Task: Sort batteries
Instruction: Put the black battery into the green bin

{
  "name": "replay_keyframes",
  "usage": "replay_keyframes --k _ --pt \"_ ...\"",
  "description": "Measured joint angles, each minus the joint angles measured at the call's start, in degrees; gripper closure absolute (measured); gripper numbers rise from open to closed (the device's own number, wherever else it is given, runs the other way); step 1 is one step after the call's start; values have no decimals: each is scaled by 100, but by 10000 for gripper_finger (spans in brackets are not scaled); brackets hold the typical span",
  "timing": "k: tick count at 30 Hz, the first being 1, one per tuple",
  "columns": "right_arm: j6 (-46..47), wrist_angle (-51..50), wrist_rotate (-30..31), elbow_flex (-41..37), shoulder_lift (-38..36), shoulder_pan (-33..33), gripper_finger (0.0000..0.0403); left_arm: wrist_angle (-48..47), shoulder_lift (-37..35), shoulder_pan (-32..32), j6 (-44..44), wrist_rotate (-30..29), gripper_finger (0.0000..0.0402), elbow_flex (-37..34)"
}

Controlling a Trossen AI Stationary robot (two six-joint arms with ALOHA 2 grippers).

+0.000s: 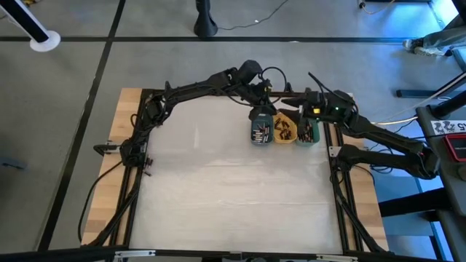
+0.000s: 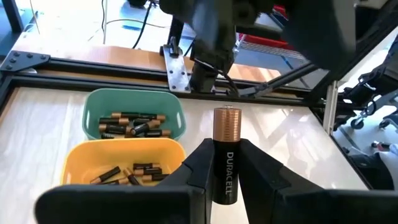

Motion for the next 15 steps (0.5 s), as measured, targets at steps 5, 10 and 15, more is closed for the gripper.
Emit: replay_keyframes --k 5,10,15 --pt "-101 -449 164 0 -250 0 196 32 0 -4 120 4 351 0" --pt "51 -436 5 0 -145 2 196 265 0 -52 201 8 351 2" --pt "119 -435 -57 0 -104 0 196 571 -11 -85 132 164 350 4"
